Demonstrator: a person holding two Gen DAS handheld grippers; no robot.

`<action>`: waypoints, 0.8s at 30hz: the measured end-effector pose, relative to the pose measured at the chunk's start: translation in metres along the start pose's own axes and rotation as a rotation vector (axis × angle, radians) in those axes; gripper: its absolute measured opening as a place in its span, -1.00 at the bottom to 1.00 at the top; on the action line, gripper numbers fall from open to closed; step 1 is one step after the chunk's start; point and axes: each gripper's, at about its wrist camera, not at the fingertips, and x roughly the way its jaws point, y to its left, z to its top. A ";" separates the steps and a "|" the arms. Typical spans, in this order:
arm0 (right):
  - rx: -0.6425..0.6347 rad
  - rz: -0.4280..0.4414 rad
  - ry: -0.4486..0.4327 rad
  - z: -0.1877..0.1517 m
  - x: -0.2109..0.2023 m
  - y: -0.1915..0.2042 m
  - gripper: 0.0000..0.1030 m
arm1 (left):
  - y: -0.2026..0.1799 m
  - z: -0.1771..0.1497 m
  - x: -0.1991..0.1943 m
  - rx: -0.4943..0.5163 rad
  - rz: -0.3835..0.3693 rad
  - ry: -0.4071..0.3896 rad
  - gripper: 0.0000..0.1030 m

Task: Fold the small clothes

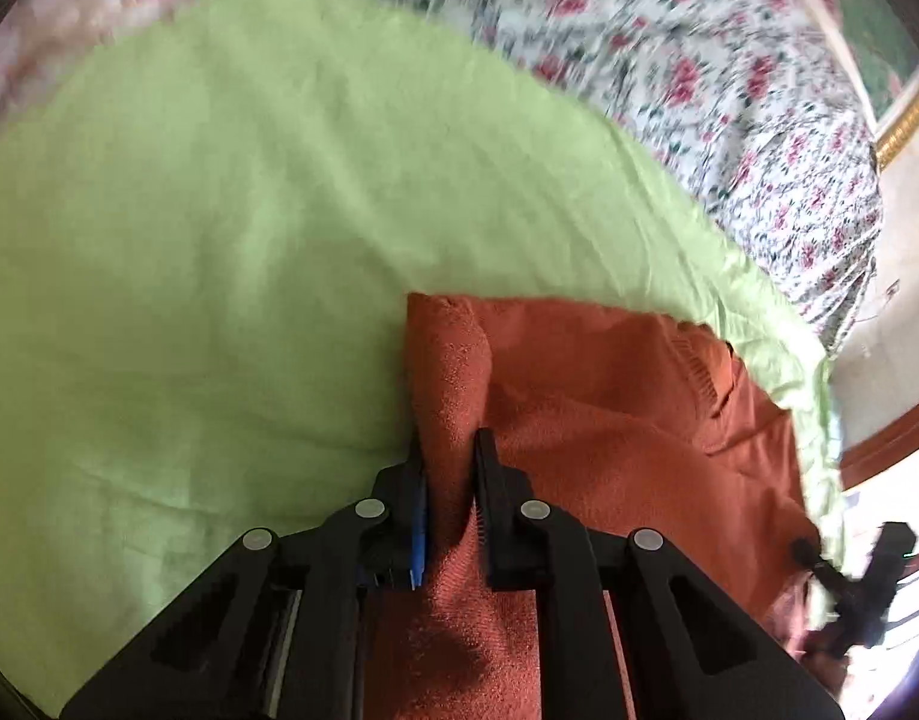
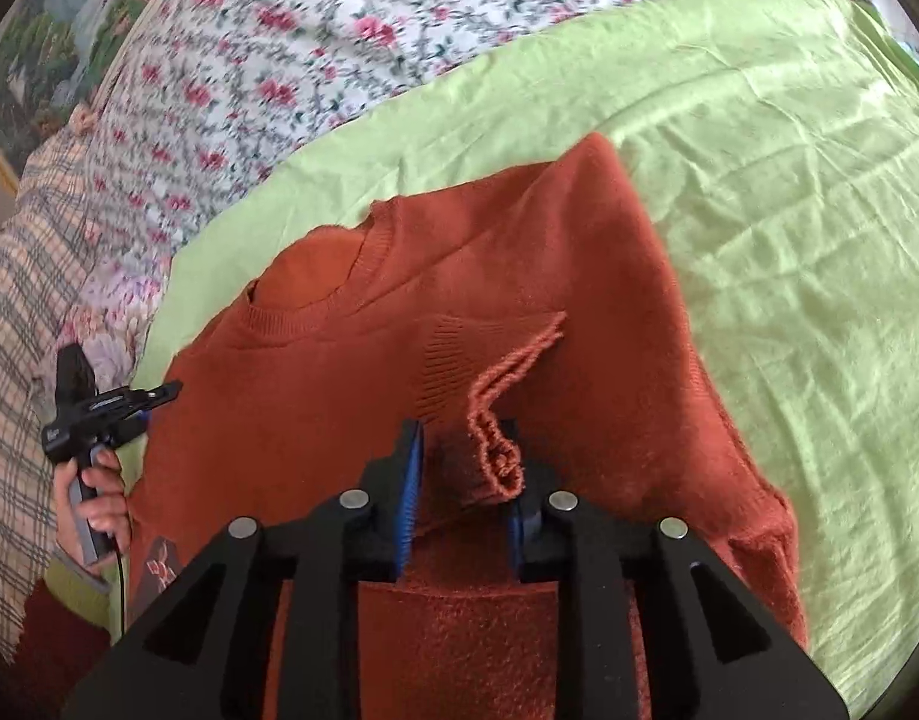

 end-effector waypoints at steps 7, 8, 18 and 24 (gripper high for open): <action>-0.122 -0.118 -0.072 0.003 -0.010 0.019 -0.83 | -0.010 -0.011 -0.009 0.046 0.145 -0.103 -0.79; -0.115 -0.128 -0.035 0.002 -0.001 0.016 -0.84 | -0.008 -0.010 -0.005 0.044 0.155 -0.088 -0.78; -0.056 -0.135 -0.011 0.000 -0.022 0.006 -0.78 | -0.004 -0.034 -0.042 -0.037 0.188 -0.062 -0.58; -0.060 -0.069 -0.030 -0.019 -0.066 0.008 -0.12 | -0.007 -0.105 -0.094 -0.059 0.163 -0.081 -0.58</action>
